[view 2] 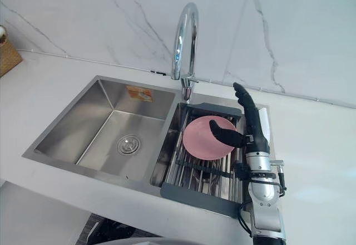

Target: Walk over to the sink, pick up the cup, carry it to the dishwasher, place the cup inside the dishwasher, then close the dishwasher door

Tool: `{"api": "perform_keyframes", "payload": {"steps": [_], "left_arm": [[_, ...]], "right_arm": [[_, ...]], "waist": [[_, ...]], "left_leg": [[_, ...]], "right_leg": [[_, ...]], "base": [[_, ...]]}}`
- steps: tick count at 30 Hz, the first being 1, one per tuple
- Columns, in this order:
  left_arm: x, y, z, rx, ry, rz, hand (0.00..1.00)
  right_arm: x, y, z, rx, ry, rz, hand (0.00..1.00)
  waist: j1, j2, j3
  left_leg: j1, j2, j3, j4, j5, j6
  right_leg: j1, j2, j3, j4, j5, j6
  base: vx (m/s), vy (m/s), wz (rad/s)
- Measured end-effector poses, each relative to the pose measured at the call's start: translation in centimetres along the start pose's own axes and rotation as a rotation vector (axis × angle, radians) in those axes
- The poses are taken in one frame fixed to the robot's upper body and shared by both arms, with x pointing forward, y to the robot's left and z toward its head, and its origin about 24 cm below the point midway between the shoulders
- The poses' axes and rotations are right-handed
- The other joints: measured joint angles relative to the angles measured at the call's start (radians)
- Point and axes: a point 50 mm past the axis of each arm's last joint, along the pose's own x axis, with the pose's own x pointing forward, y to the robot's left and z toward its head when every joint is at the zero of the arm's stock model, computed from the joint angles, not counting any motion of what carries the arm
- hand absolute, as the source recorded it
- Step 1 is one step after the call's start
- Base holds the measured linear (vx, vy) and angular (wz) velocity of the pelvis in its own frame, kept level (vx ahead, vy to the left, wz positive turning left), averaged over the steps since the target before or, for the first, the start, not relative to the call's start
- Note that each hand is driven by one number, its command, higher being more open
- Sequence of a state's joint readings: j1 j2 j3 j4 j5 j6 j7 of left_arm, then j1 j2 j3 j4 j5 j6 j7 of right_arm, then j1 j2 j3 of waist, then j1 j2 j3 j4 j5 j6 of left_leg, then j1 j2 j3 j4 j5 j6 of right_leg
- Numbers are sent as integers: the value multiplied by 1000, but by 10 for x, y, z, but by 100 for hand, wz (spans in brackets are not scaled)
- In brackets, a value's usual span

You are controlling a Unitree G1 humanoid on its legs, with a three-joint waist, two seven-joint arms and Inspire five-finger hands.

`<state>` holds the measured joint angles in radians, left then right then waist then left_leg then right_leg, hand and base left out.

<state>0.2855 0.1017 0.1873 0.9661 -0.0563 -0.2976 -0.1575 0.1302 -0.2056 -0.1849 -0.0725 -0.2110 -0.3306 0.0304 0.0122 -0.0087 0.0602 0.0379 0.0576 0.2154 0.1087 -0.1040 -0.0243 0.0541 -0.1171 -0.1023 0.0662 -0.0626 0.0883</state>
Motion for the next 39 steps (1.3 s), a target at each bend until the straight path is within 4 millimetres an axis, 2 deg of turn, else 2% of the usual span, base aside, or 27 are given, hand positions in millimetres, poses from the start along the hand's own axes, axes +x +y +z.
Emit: {"api": "perform_keyframes", "payload": {"steps": [6,16,23,34,38,39], "left_arm": [[-2,3,-6,3,32,6,90],[-2,8,-5,11,38,13,90],[-2,9,-6,9,49,15,90],[-1,9,-4,5,46,16,90],[-1,9,-2,2,38,17,90],[0,9,-2,-1,41,18,90]], "right_arm": [[-4,-5,-11,-187,51,185,90],[-8,-9,-14,-351,53,347,90],[-7,-7,-12,-524,-5,319,90],[-2,8,-26,-579,17,336,90],[0,12,-33,-617,37,349,90],[2,14,-34,-636,40,346,30]], "waist": [[-28,-2,1],[-36,-18,9],[-32,-18,8],[-22,-23,9],[-5,-26,11],[-2,-27,13]], "left_leg": [[20,8,50,-21,10,-6],[20,2,73,-32,30,0],[14,-1,64,-34,32,3],[-10,-11,16,-35,47,9],[-13,-12,11,-36,50,10],[-13,-12,9,-35,50,10]], "right_leg": [[-15,15,47,-5,18,-2],[-22,13,70,-48,62,0],[-21,11,61,-51,65,2],[-15,2,15,-58,66,3],[-16,1,10,-57,66,3],[-15,1,8,-56,66,3]], "base": [[-51,-3,-26],[-83,9,-7],[-4,-3,2],[-16,-4,13],[-26,-1,5],[0,0,0]]}}
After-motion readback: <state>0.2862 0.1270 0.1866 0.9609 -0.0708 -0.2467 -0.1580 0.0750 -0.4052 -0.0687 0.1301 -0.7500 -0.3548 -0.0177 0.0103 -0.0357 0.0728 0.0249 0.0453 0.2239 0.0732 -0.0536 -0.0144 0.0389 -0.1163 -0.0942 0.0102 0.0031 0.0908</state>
